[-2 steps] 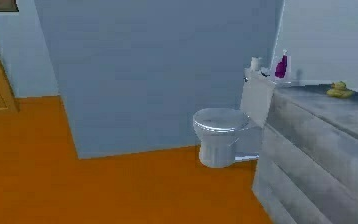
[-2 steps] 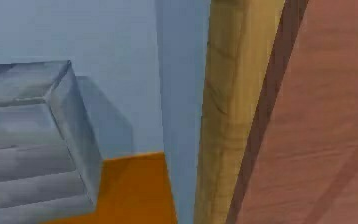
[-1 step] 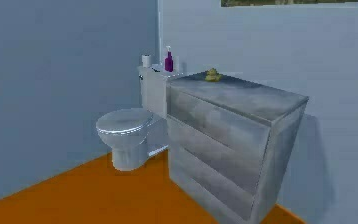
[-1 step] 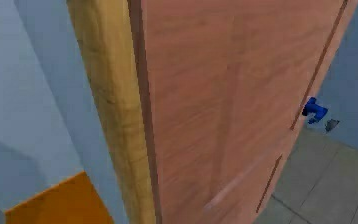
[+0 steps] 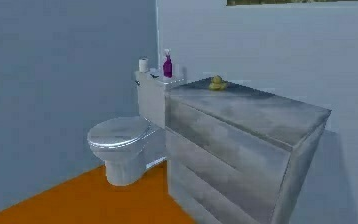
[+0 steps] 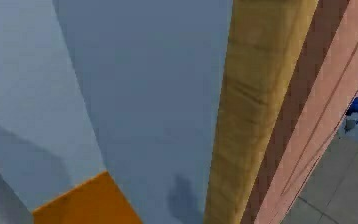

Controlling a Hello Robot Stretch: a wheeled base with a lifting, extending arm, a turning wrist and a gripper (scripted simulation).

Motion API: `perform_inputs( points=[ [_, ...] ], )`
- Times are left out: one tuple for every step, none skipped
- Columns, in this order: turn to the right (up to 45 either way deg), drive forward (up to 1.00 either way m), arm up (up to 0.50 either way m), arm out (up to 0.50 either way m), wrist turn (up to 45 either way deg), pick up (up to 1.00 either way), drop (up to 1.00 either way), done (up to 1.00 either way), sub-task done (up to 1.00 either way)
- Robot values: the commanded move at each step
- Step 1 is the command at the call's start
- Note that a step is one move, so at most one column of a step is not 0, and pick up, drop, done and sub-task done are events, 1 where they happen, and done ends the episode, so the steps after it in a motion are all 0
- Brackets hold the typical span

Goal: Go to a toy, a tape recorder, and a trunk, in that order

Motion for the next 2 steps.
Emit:
perform_inputs(
  points=[
    [-45.0, 0.00, 0.00, 0.00, 0.0, 0.00, 0.00, 0.00, 0.00],
    [-21.0, 0.00, 0.00, 0.00, 0.0, 0.00, 0.00, 0.00, 0.00]
  ],
)
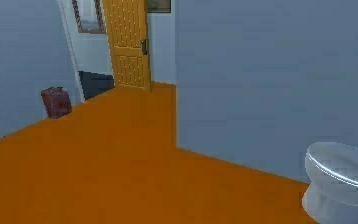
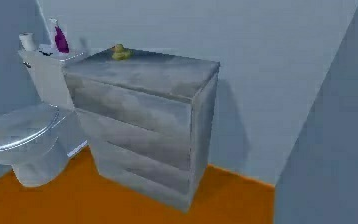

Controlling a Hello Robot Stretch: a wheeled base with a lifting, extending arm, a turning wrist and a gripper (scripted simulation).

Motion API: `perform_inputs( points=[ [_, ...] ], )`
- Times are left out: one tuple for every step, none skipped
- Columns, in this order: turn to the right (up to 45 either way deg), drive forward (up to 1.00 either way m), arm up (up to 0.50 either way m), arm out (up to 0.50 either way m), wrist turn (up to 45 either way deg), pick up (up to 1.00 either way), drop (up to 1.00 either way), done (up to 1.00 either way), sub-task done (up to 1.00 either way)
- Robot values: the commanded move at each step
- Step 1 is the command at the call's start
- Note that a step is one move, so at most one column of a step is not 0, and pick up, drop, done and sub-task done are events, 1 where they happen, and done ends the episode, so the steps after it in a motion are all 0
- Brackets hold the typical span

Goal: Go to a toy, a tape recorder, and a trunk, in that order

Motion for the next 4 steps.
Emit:
perform_inputs(
  points=[
    [0.0, 0.10, 0.00, 0.00, 0.0, 0.00, 0.00, 0.00, 0.00],
    [45.0, 0.00, 0.00, 0.00, 0.0, 0.00, 0.00, 0.00, 0.00],
    [15.0, 0.00, 0.00, 0.00, 0.0, 0.00, 0.00, 0.00, 0.00],
    [0.0, 0.30, 0.00, 0.00, 0.0, 0.00, 0.00, 0.00, 0.00]
  ],
)
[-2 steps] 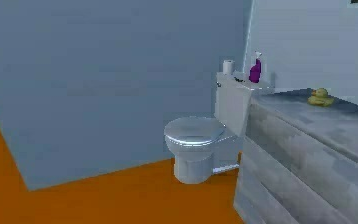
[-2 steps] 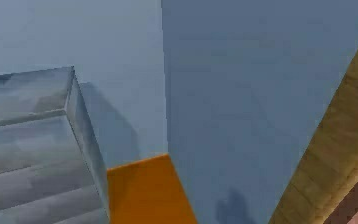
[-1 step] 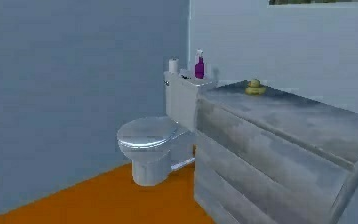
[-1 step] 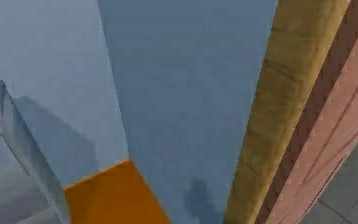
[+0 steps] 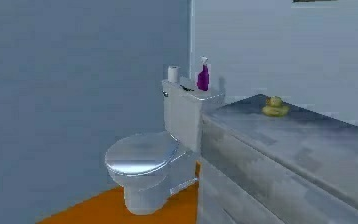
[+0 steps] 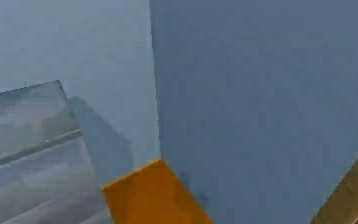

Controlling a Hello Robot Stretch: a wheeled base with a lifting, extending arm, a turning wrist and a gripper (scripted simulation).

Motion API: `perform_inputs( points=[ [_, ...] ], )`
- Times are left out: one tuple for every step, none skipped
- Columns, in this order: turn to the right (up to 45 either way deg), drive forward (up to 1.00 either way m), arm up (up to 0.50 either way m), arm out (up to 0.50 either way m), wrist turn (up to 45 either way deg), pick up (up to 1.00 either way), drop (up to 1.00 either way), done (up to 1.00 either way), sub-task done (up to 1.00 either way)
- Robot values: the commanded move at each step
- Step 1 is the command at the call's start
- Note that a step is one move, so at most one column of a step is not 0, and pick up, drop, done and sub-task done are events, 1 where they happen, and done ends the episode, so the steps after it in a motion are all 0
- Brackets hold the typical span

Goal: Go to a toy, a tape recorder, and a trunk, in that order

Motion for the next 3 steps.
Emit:
perform_inputs(
  points=[
    [24.0, 0.00, 0.00, 0.00, 0.0, 0.00, 0.00, 0.00, 0.00],
    [0.0, 0.00, 0.00, 0.00, 0.0, 0.00, 0.00, 0.00, 1.00],
    [45.0, 0.00, 0.00, 0.00, 0.0, 0.00, 0.00, 0.00, 0.00]
  ],
)
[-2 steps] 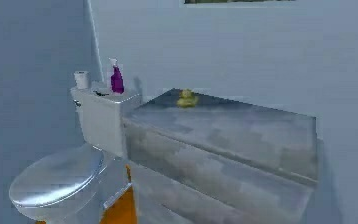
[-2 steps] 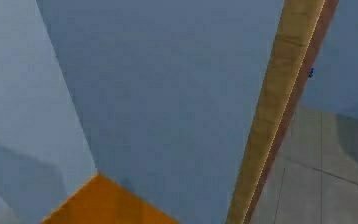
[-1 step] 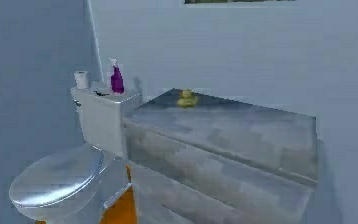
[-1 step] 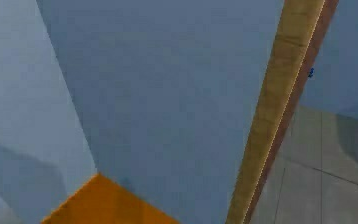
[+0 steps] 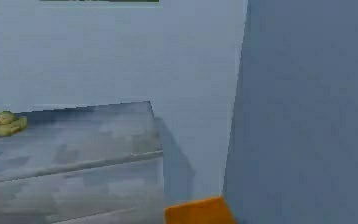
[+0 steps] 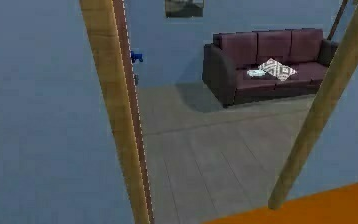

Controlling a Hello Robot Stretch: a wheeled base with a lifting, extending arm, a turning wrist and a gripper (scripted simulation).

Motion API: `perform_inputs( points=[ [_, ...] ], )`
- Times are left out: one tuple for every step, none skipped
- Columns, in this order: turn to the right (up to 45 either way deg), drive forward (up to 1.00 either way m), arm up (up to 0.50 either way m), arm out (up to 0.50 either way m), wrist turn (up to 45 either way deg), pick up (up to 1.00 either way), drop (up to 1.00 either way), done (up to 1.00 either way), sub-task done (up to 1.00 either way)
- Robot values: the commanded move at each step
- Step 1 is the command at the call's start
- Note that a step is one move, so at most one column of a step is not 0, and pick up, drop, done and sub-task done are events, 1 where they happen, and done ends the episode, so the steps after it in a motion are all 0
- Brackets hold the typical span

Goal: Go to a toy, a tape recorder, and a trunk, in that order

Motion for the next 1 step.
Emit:
perform_inputs(
  points=[
    [45.0, 0.00, 0.00, 0.00, 0.0, 0.00, 0.00, 0.00, 0.00]
  ],
)
